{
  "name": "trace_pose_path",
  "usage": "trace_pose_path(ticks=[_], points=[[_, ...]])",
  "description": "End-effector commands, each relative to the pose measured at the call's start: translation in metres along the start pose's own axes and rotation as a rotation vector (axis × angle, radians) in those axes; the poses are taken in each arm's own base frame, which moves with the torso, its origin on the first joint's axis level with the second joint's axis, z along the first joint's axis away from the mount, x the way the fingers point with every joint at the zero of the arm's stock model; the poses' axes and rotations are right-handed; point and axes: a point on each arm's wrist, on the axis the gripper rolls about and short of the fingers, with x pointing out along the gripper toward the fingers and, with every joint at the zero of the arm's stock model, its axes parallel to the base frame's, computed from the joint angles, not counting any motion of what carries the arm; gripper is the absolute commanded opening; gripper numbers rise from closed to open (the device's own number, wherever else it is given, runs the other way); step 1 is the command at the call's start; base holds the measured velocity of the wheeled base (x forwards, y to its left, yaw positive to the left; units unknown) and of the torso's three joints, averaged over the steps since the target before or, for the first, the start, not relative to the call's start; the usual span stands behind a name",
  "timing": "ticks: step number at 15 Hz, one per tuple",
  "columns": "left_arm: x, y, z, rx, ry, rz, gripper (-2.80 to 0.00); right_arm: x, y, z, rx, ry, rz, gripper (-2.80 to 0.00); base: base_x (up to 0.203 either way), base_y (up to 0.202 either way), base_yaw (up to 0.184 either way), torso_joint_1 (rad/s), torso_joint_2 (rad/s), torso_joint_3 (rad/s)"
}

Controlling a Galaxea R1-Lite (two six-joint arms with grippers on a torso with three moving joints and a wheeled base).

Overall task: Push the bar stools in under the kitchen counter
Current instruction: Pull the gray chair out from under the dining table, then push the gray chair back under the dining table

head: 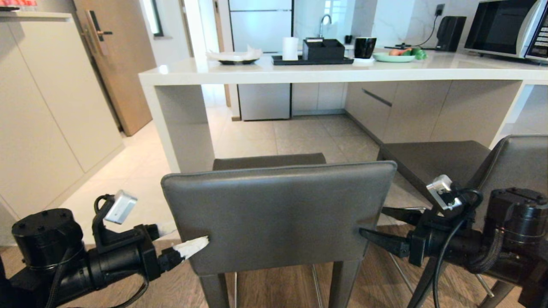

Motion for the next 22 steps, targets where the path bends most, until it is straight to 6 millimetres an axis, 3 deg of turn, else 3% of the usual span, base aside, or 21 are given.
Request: trace_pose_path(ticks=[1,6,12,17,20,22], points=[[-0.024,-0.005,-0.002,-0.016,-0.015,0.057,0.00,-0.021,0.009,-0.003,0.000,-0.009,-0.010,0.00,0.000,0.000,0.000,0.000,0.00,0.000],[-0.048,-0.026,0.016,0.058,-0.119,0.069,0.00,-0.073,0.029,-0.011,-0.005,-0.058,-0.095,0.00,0.000,0.000,0.000,0.000,0.00,0.000],[-0.095,-0.087,0.043,0.241,-0.329,0.038,0.00,-0.136,0.065,0.001,-0.085,-0.243,-0.344,0.00,0.000,0.000,0.000,0.000,0.00,0.000],[-0.142,-0.132,0.024,0.232,-0.383,0.224,0.00,-0.183,0.108,-0.008,-0.078,-0.320,-0.653,0.00,0.000,0.000,0.000,0.000,0.00,0.000],[-0.161,-0.162,0.003,0.036,-0.293,0.467,0.00,-0.209,0.132,-0.018,0.015,-0.258,-0.821,0.00,0.000,0.000,0.000,0.000,0.00,0.000],[-0.168,-0.181,0.012,0.008,-0.312,0.608,0.00,-0.213,0.134,-0.017,0.055,-0.270,-0.919,0.00,0.000,0.000,0.000,0.000,0.00,0.000]])
